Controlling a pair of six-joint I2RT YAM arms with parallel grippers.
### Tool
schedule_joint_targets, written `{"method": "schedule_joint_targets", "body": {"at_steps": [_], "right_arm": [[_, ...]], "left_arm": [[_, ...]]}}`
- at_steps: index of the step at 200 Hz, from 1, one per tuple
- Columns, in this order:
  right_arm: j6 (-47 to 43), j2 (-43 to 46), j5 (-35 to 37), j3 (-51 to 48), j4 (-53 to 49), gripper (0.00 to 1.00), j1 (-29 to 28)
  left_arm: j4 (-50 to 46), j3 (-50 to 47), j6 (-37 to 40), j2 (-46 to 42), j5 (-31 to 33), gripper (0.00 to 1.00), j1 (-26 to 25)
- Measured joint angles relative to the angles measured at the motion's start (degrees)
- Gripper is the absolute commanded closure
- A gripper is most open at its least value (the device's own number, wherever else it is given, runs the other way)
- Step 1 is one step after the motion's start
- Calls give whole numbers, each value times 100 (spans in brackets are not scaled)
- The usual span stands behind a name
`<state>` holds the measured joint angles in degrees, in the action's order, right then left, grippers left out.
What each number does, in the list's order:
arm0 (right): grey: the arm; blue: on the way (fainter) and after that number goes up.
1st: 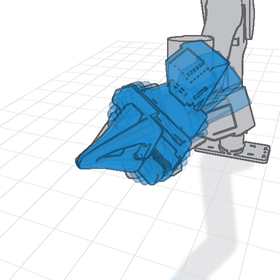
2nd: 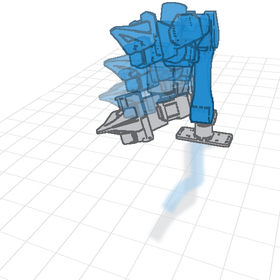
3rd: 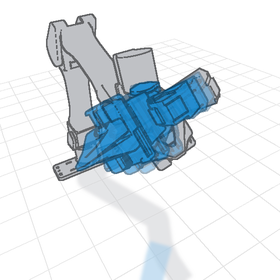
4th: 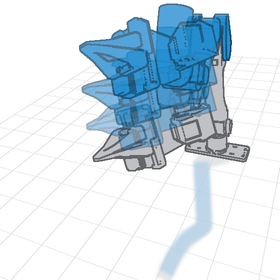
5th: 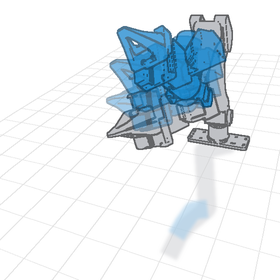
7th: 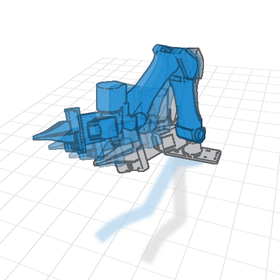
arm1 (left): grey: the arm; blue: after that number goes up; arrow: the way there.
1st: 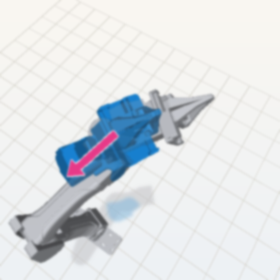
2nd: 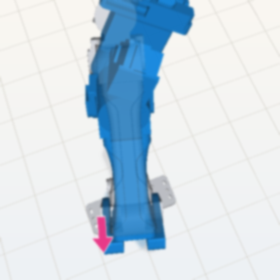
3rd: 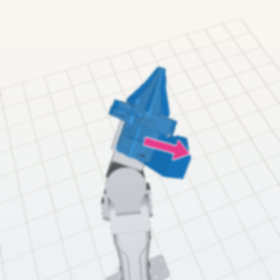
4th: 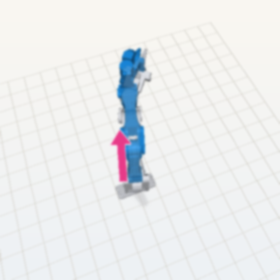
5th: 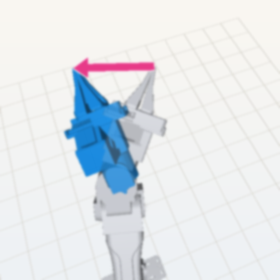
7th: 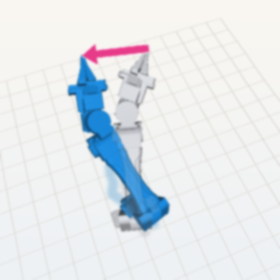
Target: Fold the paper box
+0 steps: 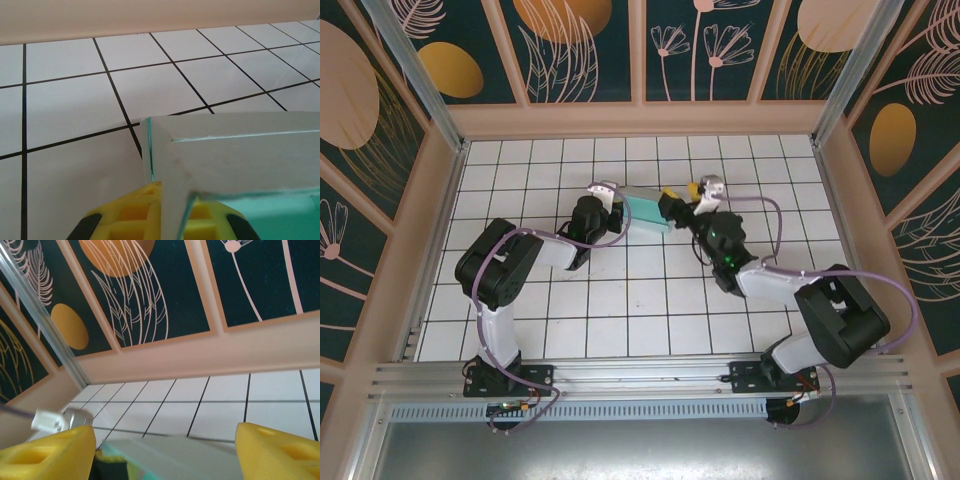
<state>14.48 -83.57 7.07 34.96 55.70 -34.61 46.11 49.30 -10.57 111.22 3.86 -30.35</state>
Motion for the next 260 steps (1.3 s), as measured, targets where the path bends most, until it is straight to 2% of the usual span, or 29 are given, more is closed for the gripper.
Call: {"method": "schedule_joint_targets", "body": {"at_steps": [30, 53, 111, 137, 143, 151, 177, 186, 197, 215, 236, 260], "right_arm": [[90, -667, -94, 1176, -1038, 27, 155], [92, -1106, -140, 1685, -1650, 27, 197], [92, -1661, -264, 1998, -2334, 27, 197], [92, -1744, -264, 1998, -2430, 27, 201], [92, -1755, -264, 1998, -2433, 27, 205], [92, -1768, -267, 1998, -2437, 27, 214], [94, -1775, -267, 1998, -2472, 27, 256], [94, -1777, -269, 1998, -2472, 27, 267], [92, -1779, -282, 1998, -2472, 27, 271], [83, -1799, -356, 1998, -2483, 27, 271], [4, -1851, -398, 2009, -2559, 26, 271], [-87, -1897, -415, 2009, -2686, 26, 271]], "left_arm": [[0, 0, 0, 0, -31, 95, 0], [-11, 0, 0, 0, -35, 91, 2], [-269, 0, -20, 0, -33, 83, 0], [-286, -22, -44, -2, -37, 74, 0], [-289, -42, -50, -7, -48, 67, 2], [-289, -81, -46, -24, -81, 64, 2], [-232, -422, -81, -234, -247, 41, 2], [-210, -610, -46, -374, -306, 36, 2], [-85, -892, -31, -579, -424, 23, 2], [114, -1410, 13, -1045, -660, 10, 2], [118, -1718, 46, -1628, -874, 2, 2], [116, -1725, 7, -2175, -938, 2, 4]]}}
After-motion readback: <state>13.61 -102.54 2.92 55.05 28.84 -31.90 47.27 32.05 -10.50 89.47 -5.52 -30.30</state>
